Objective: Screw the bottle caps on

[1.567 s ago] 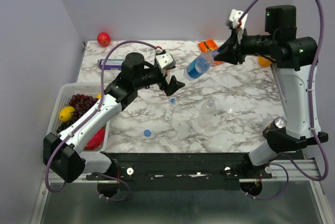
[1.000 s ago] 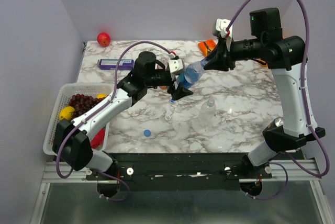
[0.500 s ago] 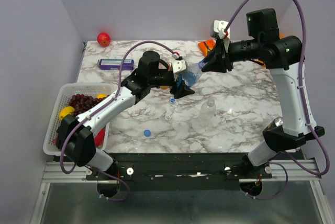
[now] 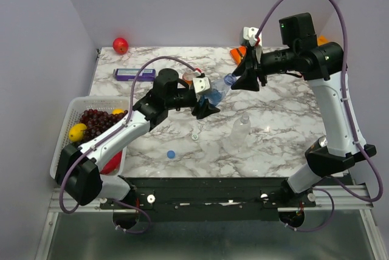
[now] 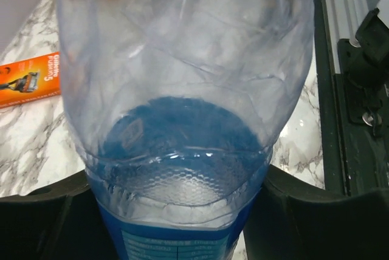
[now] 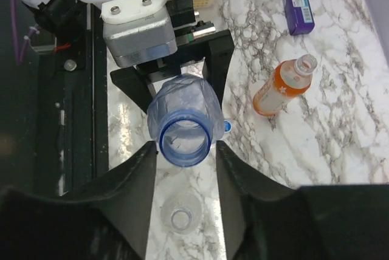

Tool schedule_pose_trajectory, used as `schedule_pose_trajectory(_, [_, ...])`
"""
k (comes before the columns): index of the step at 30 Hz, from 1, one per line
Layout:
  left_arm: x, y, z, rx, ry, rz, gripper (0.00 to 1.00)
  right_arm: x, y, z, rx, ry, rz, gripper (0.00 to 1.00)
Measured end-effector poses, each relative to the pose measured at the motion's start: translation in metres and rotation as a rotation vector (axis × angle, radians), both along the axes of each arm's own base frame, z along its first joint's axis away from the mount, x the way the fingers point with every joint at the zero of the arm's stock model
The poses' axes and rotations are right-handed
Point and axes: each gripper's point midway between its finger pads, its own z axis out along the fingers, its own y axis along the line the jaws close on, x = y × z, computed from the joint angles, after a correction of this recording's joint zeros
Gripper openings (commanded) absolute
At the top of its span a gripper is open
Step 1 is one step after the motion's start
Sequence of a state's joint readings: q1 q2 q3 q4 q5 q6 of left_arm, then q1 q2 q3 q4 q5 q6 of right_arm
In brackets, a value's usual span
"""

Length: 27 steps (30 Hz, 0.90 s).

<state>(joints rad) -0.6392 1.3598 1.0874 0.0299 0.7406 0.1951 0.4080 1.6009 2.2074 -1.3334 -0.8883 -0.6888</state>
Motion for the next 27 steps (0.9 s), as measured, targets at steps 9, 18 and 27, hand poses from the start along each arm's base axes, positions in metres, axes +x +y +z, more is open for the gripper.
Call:
schedule_pose_trajectory(9, [0.028,0.048,0.028,-0.033,-0.013,0.318,0.09,0.0,-0.004,0.003,0.086,-0.04,-0.107,0.86])
schedule_pose_trajectory(18, [0.061,0.188,0.111,-0.165,-0.142,0.969,0.0,0.02,0.024,0.026,0.173,-0.194,-0.067,0.83])
schedule_pose_trajectory(27, [0.06,0.268,0.158,-0.259,-0.251,1.275,0.0,0.011,0.14,-0.109,-0.139,-0.089,0.198,0.71])
